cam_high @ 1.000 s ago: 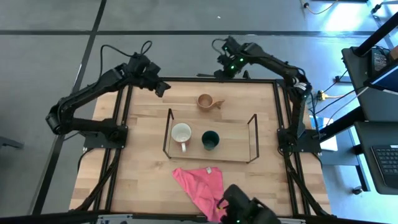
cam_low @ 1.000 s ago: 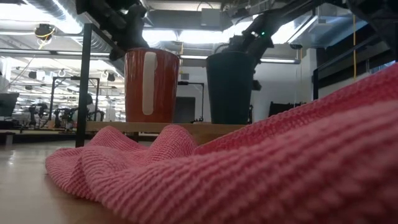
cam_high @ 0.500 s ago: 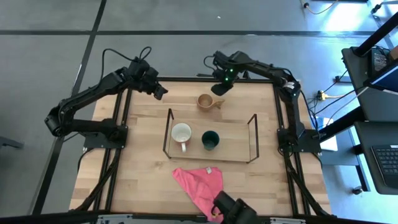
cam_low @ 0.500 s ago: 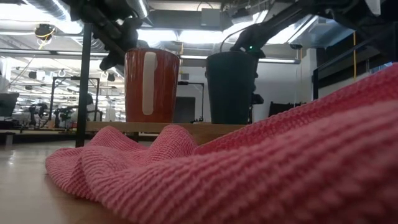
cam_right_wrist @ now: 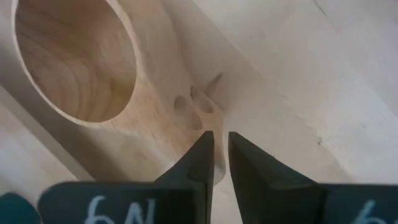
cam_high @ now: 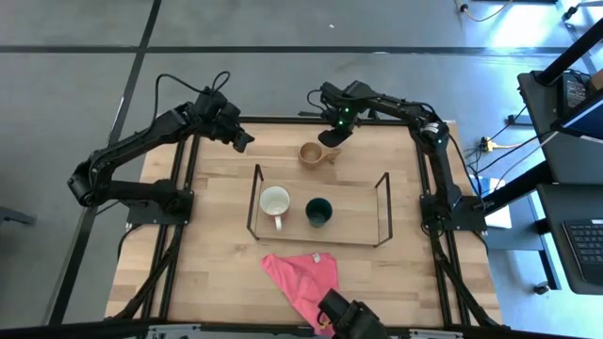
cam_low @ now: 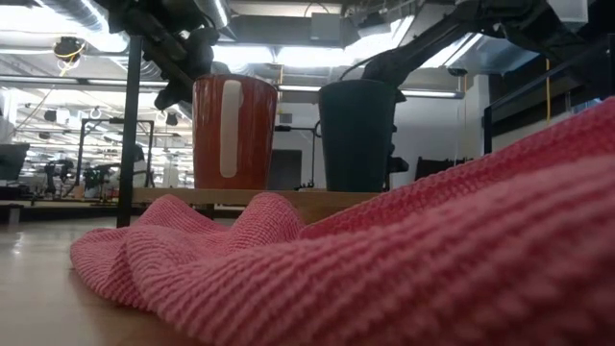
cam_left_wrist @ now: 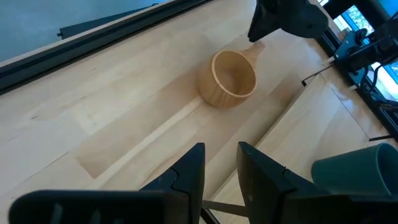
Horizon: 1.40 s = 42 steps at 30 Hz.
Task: Stack small to large cups/mugs on shelf
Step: Move wooden mug from the bottom to the top
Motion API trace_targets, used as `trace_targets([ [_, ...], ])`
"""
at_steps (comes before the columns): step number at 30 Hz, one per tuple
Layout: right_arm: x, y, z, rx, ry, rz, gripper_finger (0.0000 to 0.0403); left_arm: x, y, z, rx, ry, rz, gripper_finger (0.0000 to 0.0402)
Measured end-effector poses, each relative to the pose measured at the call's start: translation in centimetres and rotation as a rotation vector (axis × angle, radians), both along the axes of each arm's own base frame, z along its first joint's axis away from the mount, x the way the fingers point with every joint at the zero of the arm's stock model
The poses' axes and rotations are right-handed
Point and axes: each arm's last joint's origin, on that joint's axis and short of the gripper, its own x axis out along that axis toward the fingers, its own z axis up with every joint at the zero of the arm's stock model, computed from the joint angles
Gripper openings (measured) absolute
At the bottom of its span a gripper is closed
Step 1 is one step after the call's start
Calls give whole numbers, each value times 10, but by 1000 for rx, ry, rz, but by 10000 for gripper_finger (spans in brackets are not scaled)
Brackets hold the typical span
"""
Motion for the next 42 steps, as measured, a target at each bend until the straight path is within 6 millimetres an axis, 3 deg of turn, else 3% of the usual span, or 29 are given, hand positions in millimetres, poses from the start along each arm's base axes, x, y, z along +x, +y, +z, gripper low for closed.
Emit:
trace_targets([
  [15,18,41,3,246,-77,113,49,-3,3,0,16,5,3,86],
  [22,31,55,3,233,-120,174,49,-4,4,0,15,5,8,86],
  [30,47,48,33,107,-270,217,49,-4,4,0,13,2,4,86],
  [35,56,38,51,-119,-319,282,49,-4,4,0,13,2,3,86],
  [42,53,30,46,-162,-294,257,49,-4,4,0,7,0,9,86],
])
